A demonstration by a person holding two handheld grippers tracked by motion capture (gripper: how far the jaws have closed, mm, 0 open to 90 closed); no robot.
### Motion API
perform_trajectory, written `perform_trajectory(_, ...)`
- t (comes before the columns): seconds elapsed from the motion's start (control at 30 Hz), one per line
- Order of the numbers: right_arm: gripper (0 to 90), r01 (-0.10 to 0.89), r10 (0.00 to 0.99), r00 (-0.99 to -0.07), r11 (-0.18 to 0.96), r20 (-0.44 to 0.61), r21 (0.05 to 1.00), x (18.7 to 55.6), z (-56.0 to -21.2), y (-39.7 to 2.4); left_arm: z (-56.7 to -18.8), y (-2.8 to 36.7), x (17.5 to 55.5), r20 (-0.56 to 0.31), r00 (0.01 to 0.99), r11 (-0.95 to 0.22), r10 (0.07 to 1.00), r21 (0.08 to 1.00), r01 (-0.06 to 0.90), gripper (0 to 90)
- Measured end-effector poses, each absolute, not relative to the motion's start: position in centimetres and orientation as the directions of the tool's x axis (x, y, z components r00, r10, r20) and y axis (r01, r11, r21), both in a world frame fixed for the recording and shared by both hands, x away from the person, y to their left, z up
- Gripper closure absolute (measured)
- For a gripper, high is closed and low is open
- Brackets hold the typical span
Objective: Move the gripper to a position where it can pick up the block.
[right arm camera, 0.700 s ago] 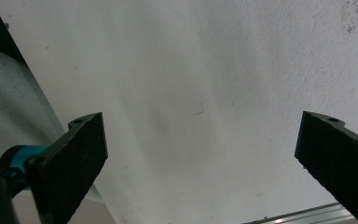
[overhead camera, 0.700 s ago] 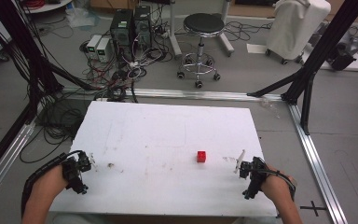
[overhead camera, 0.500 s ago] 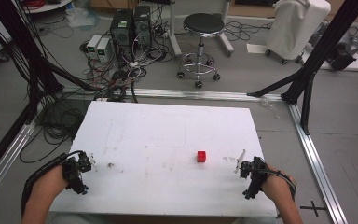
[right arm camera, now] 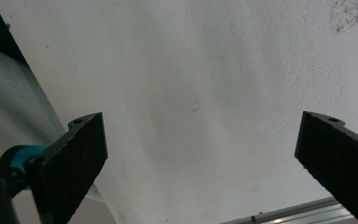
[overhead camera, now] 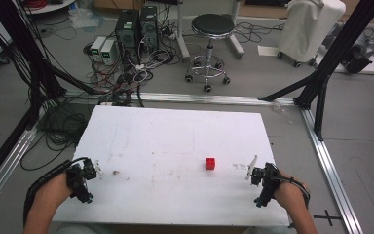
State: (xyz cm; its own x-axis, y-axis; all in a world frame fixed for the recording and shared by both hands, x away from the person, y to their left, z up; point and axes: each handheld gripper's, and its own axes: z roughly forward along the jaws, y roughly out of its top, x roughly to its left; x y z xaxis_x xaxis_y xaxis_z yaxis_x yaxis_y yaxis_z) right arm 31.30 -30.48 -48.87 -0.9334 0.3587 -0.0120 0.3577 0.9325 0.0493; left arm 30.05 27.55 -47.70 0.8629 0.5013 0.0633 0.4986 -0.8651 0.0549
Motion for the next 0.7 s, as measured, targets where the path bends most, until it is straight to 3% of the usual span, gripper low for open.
perform_trajectory(0.7, 1.5, 0.352, 0.354, -0.935, 0.934, -0.035, 0.054, 33.2, -48.2, -32.0, -47.7, 27.7, 30.0, 0.057, 0.857, -0.858, 0.512, 0.066, 0.509, 21.3)
